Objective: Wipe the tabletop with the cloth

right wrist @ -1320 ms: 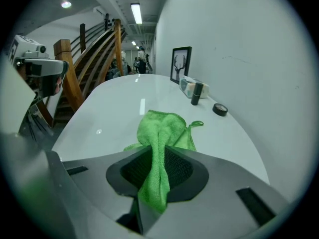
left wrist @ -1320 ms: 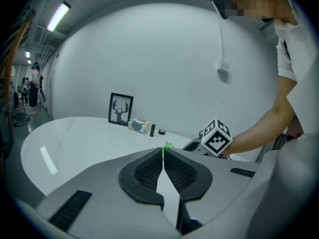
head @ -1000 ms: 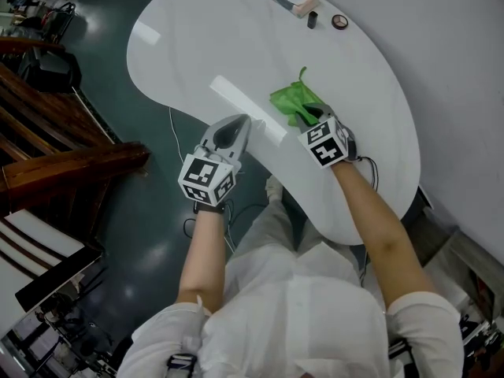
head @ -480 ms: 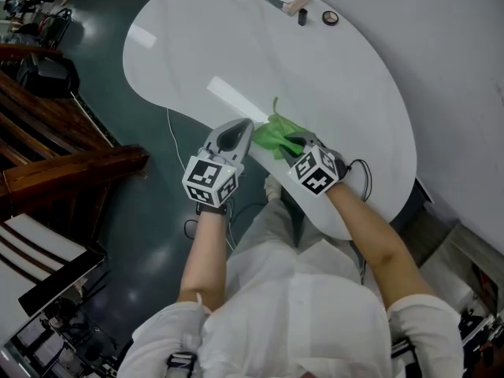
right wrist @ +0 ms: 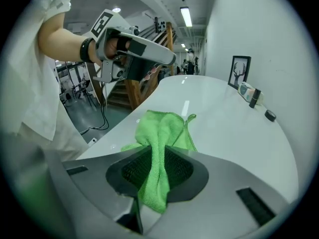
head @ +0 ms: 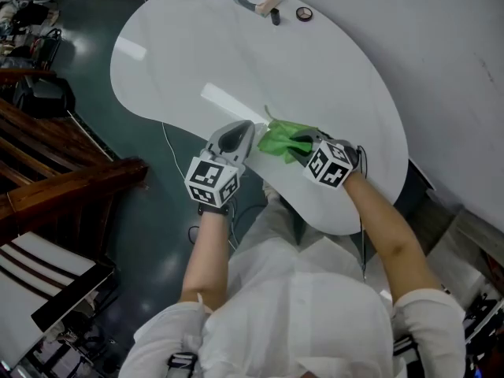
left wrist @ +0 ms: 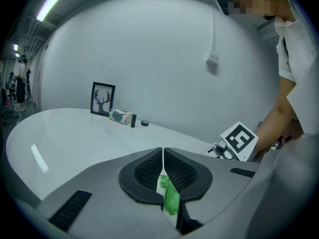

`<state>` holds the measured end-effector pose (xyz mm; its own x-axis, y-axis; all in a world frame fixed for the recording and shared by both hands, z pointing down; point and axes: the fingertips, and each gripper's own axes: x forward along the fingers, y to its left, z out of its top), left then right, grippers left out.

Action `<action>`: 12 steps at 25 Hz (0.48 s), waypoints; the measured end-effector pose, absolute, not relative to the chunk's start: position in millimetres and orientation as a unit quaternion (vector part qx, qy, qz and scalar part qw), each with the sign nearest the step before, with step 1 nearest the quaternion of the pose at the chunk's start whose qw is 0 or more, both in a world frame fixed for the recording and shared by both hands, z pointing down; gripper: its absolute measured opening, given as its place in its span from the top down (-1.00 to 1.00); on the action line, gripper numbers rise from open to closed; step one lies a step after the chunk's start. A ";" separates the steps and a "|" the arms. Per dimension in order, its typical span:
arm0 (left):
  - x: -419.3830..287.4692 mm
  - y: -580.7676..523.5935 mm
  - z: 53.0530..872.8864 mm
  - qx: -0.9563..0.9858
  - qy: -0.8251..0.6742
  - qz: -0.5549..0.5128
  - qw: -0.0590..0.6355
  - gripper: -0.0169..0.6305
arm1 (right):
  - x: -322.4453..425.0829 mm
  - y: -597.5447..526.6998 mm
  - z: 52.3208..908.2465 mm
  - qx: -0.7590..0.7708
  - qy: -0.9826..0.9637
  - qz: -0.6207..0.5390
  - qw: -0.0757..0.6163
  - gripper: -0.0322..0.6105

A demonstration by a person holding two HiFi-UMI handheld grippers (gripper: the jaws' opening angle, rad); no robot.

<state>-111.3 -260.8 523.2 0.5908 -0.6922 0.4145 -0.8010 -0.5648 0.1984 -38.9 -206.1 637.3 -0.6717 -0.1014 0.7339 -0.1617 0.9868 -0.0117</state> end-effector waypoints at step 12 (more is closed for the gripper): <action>-63.0 -270.4 523.2 0.886 -0.397 0.154 0.182 0.89 | 93.9 -313.2 634.9 0.279 -0.872 0.131 0.379 0.68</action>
<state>-63.0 -270.4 523.2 0.6370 -0.6478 0.4179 -0.7599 -0.6186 0.1996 93.9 -313.2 634.9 -0.5565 -0.3882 0.7345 -0.5862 0.8100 -0.0160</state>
